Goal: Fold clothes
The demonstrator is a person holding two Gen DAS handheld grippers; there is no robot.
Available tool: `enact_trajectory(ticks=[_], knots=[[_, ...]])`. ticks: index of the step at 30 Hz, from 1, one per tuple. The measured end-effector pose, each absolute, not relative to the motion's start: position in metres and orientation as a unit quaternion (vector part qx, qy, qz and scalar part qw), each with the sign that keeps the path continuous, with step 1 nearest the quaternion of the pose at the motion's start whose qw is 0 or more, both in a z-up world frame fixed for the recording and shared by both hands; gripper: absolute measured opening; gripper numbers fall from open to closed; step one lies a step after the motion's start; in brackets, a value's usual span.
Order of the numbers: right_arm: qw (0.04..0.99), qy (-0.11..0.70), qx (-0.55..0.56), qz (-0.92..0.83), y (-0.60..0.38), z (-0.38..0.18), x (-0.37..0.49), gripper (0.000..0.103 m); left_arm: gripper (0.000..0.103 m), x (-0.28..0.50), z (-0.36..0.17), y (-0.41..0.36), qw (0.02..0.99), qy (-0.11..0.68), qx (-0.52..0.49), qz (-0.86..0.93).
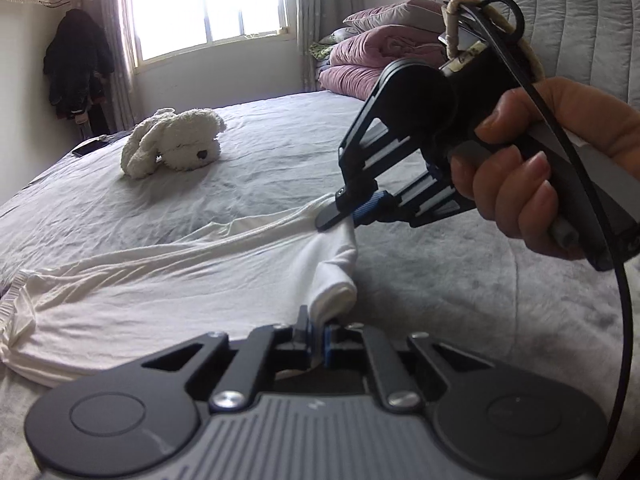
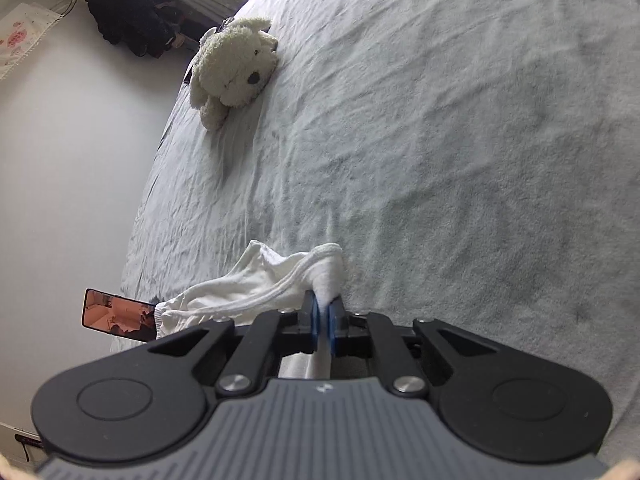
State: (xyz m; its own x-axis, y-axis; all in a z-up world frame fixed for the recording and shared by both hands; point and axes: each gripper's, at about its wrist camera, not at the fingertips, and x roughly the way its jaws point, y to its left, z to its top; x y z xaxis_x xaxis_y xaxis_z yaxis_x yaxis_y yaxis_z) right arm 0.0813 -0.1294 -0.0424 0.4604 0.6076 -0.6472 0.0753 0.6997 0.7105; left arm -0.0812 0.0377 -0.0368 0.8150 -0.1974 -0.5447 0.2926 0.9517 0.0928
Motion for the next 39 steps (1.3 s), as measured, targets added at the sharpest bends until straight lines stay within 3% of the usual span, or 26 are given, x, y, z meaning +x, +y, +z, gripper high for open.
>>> enact_trajectory(ticks=[10, 12, 14, 15, 39], knots=[[0.770, 0.523, 0.351, 0.103, -0.167, -0.044, 0.082, 0.006, 0.006, -0.085, -0.035, -0.001, 0.937, 0.289, 0.068, -0.182], [0.764, 0.535, 0.348, 0.096, -0.166, -0.051, 0.084, 0.007, 0.018, -0.084, -0.039, 0.006, 0.928, 0.308, 0.048, -0.206], [0.762, 0.538, 0.348, 0.094, -0.168, -0.052, 0.085, 0.009, 0.054, -0.087, -0.040, 0.017, 0.925, 0.312, 0.033, -0.216], [0.762, 0.539, 0.346, 0.094, -0.168, -0.051, 0.085, 0.009, 0.056, -0.089, -0.039, 0.025, 0.926, 0.309, 0.029, -0.213], [0.770, 0.539, 0.327, 0.095, -0.164, -0.051, 0.085, 0.011, 0.057, -0.040, -0.049, 0.207, 0.962, 0.262, -0.034, 0.072]])
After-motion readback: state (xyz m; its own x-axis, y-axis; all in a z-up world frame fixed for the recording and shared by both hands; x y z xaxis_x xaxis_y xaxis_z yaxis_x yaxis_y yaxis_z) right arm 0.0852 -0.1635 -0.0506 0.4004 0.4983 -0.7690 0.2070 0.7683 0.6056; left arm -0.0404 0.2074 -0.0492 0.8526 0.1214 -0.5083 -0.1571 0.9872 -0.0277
